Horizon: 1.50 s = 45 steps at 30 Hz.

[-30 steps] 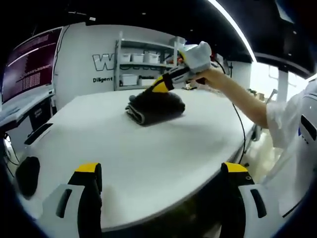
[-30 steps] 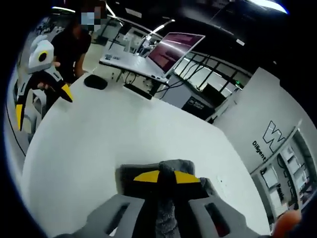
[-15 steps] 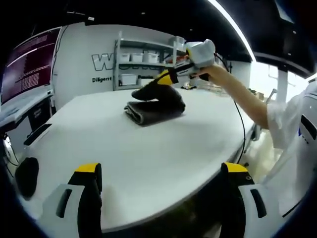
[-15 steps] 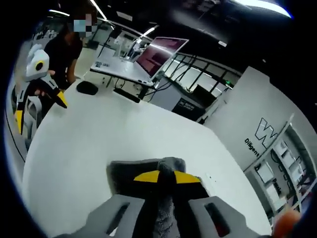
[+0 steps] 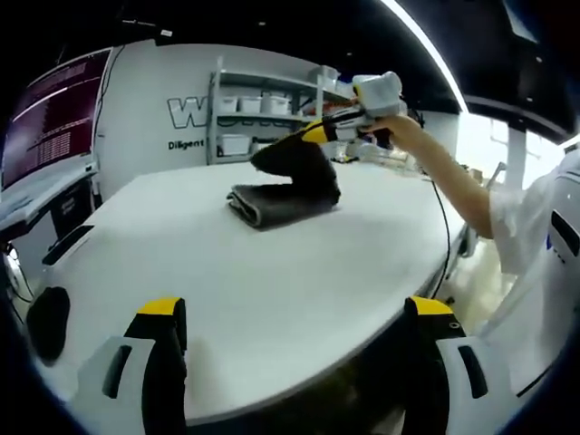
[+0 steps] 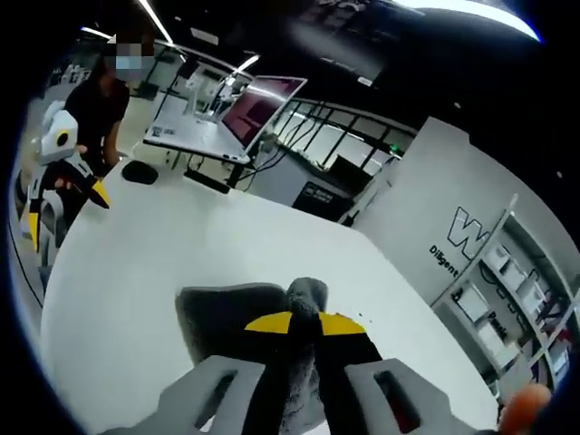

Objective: Open the folded towel by lifting each exposed corner and separating the folded layers until the towel lies flat within the target outline without major curled edges

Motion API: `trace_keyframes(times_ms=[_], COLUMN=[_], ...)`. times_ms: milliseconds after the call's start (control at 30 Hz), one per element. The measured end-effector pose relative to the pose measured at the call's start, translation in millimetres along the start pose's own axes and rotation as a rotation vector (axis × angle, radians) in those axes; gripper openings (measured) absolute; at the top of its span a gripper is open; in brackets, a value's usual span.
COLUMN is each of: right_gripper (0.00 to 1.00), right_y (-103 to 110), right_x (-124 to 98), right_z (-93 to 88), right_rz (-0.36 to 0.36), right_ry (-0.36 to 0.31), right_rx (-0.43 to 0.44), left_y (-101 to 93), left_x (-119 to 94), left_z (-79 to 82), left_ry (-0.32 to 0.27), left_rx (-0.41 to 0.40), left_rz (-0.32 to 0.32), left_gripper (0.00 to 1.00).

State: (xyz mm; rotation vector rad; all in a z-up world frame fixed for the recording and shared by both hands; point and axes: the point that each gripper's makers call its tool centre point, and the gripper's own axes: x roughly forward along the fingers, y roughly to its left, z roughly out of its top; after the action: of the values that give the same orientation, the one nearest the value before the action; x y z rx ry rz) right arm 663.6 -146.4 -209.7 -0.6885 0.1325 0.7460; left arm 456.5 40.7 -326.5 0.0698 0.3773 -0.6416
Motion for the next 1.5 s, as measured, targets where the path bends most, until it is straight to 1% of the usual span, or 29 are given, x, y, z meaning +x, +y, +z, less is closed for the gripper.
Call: trace_keyframes(times_ms=[233, 667, 1333, 1500], right_gripper=[0.04, 0.04, 0.04, 0.04], right_y=[-11.7, -34.5, -62.9, -67.7], right_x=[-12.7, -22.0, -46.7, -54.1], right_z=[-6.9, -22.9, -57.9, -69.1], right_rz=[-0.039, -0.093, -0.179, -0.205], right_ry=[-0.006, -0.012, 0.006, 0.027], right_rx=[0.03, 0.084, 0.172, 0.181], left_y=[-0.2, 0.3, 0.4, 0.3], left_x=[0.6, 1.5, 4.1, 3.4], left_z=[-0.6, -1.3, -3.0, -2.7], left_ry=[0.003, 0.006, 0.015, 0.013], left_rx=[0.0, -0.002, -0.006, -0.006], left_rz=[0.0, 0.004, 0.002, 0.001], left_gripper=[0.97, 0.97, 0.97, 0.97])
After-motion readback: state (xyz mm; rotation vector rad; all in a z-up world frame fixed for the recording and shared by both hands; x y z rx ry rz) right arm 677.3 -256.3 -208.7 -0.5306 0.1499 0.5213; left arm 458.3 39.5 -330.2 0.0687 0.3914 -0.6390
